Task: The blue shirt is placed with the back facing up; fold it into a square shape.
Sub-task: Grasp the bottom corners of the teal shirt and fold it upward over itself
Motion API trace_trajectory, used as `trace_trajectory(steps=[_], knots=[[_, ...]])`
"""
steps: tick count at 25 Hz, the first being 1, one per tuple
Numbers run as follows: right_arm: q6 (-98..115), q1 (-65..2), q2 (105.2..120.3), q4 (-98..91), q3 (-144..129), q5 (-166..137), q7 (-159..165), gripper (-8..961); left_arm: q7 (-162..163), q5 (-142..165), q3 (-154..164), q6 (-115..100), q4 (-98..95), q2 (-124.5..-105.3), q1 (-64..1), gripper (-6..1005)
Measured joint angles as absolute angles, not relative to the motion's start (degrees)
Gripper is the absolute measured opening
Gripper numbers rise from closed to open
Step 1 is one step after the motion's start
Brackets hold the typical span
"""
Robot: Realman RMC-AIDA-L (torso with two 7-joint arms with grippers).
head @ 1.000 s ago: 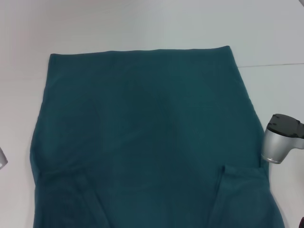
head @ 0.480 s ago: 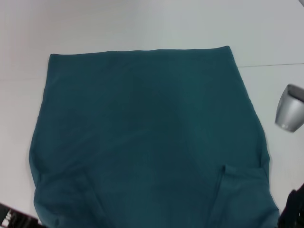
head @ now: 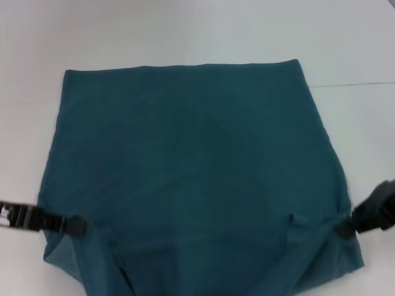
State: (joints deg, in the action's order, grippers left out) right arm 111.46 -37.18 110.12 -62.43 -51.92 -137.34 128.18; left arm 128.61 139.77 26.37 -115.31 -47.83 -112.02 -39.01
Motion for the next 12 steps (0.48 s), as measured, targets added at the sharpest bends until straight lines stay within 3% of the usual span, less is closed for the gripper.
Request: trace_trajectory(steps=[4,12], knots=[[108.1,-36.7,111.07,-62.5,-47.0,-137.4,127.2,55,128.3,138.4,25.7,-109.8,-47.6,-112.19,-39.0,26],[97.8,-36.6,111.31,-59.5,-45.9,-137.6,130.0,56,128.0,135.1,25.9,-100.1,-47.8,-112.34,-39.2,26]])
